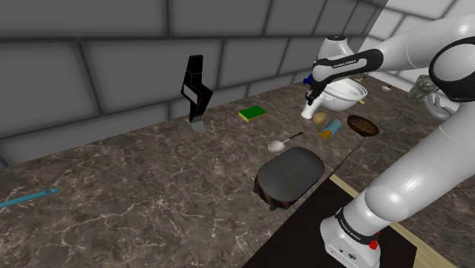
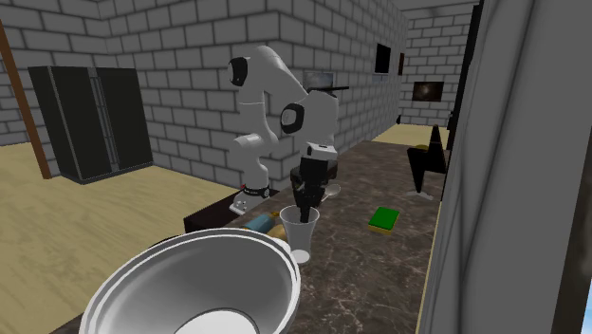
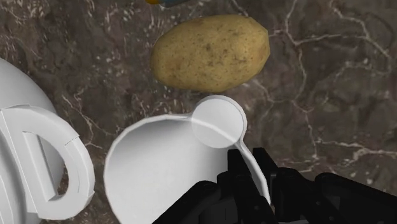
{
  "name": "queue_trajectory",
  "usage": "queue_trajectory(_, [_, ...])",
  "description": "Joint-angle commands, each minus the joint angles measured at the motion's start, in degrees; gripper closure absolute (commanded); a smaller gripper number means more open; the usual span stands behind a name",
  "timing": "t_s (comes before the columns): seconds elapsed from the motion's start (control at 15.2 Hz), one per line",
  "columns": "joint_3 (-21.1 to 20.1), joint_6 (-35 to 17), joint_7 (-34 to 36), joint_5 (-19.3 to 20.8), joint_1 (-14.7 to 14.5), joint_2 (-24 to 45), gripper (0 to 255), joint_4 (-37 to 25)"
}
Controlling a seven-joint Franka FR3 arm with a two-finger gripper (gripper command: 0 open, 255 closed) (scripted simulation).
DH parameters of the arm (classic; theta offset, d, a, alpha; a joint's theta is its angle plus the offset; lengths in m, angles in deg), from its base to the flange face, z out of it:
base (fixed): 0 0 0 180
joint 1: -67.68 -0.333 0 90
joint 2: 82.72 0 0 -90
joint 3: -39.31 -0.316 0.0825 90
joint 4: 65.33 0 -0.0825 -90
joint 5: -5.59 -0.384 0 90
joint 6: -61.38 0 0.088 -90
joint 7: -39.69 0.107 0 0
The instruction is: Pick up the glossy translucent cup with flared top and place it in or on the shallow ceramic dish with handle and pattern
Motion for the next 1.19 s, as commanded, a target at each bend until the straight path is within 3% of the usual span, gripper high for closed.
queue_trajectory(0.0, [0.0, 0.0, 0.0, 0.0, 0.0, 0.0, 255, 0.0])
queue_trajectory(0.2, [0.0, 0.0, 0.0, 0.0, 0.0, 0.0, 255, 0.0])
queue_trajectory(1.12, [-0.7, 10.4, -2.3, -0.7, -0.5, -3.9, 255, -6.8])
